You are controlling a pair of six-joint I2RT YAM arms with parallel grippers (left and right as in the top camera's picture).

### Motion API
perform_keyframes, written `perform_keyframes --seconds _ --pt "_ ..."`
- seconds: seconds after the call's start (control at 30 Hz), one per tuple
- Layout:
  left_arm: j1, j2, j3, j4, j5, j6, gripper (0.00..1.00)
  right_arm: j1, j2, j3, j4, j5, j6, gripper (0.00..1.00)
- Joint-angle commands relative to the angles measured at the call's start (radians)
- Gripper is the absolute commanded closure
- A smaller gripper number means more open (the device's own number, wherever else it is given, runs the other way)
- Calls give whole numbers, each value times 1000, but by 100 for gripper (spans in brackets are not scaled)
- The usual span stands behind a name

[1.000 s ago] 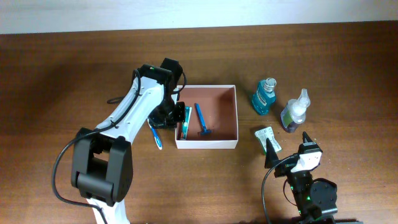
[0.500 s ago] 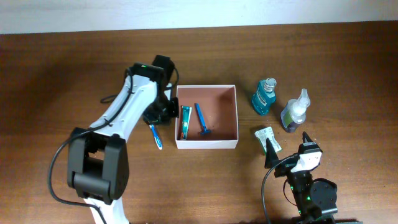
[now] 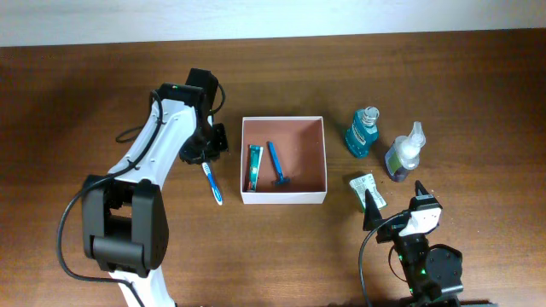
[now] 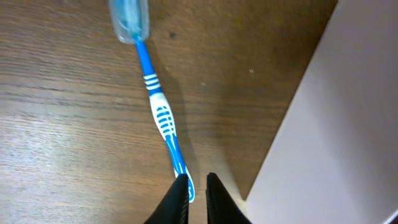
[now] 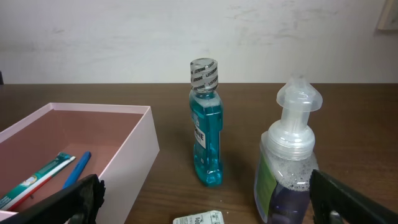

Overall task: Pack container
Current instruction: 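Lower the left gripper onto the blue toothbrush handle and close it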

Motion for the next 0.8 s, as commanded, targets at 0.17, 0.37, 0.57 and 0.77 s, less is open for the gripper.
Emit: perform_keyframes --seconds 0.17,0.37,0.57,0.77 --pt "2 -6 -23 29 -38 -31 80 6 -4 -5 -6 8 11 1" --pt "2 -6 -130 105 -37 -43 80 6 -4 -5 -6 8 11 2" --pt "2 -5 -153 135 -38 -43 80 6 -4 -5 -6 8 11 2" --pt "2 -4 -154 155 -55 -43 80 6 -4 -5 -6 8 11 2"
